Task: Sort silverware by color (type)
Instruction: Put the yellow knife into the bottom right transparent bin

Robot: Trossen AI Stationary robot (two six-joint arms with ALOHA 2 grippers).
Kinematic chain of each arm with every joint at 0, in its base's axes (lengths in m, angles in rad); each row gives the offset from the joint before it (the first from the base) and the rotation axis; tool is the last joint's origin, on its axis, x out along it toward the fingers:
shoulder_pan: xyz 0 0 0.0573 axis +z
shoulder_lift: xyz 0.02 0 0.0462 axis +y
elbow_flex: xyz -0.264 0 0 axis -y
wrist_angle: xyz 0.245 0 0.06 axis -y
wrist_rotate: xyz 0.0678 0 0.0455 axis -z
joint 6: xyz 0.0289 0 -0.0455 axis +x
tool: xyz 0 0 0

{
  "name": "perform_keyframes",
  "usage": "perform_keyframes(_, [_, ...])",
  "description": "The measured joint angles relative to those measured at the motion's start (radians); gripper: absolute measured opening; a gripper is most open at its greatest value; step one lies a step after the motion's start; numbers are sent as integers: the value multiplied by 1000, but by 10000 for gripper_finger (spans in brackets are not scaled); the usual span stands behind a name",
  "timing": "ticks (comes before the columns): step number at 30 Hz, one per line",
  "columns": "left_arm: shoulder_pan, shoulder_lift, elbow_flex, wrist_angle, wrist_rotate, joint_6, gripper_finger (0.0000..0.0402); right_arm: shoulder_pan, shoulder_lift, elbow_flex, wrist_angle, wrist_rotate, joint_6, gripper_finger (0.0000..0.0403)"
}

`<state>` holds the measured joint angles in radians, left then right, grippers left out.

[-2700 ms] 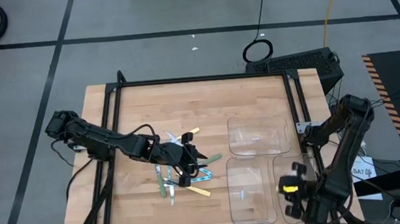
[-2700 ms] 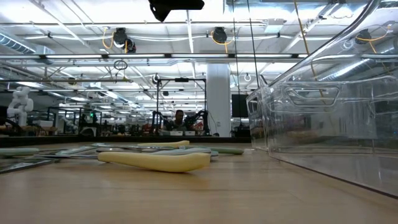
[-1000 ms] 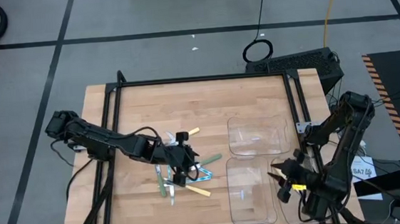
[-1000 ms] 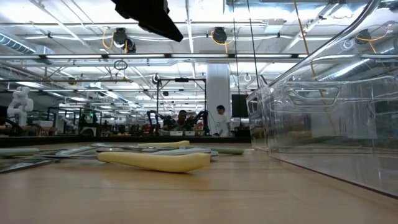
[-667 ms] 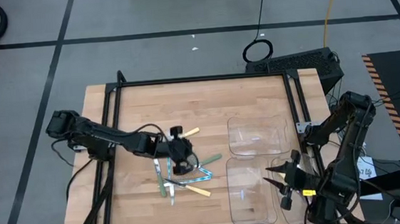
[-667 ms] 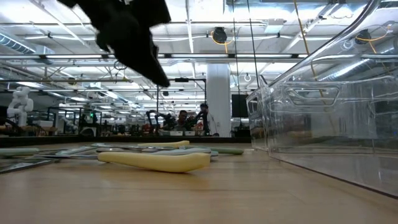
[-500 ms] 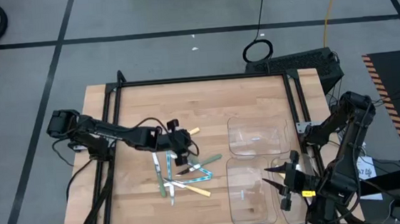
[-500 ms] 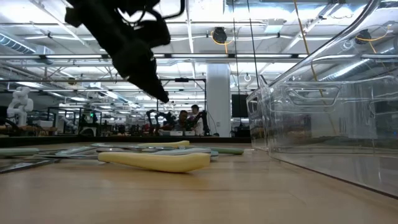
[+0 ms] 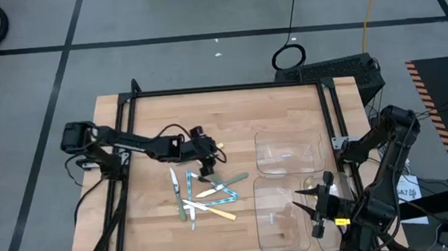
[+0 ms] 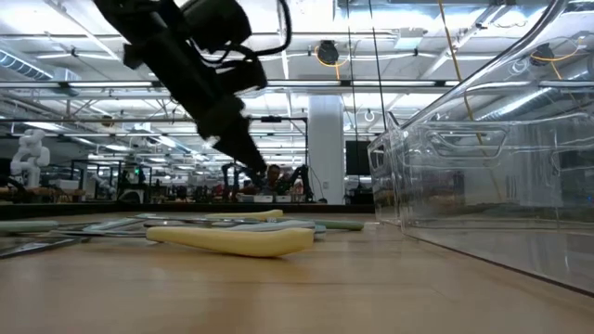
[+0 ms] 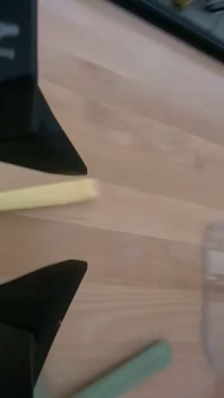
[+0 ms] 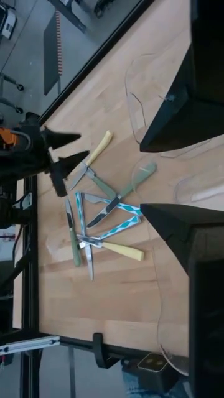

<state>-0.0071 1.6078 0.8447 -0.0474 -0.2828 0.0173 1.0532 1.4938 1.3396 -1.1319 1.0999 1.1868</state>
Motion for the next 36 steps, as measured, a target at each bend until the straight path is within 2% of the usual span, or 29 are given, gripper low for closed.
perform_keyframes(3, [2,61,-1,80,-4,55,265,-1,10,0,5,-2,-2,139])
perform_keyframes(8, [31,145,2,159,-8,115,257,-1,11,0,6,-33,-2,139])
perform_keyframes(15, [97,233,-1,184,-20,72,219,-1,12,0,6,-85,-3,139])
perform_keyframes(21, [141,241,2,176,82,-14,191,-1,12,0,5,-85,-22,139])
perform_keyframes(29, [150,294,5,182,122,-27,90,-1,12,0,6,-81,-24,139])
perform_keyframes(36, [151,314,6,209,119,-32,86,-8,12,0,6,-79,-53,139])
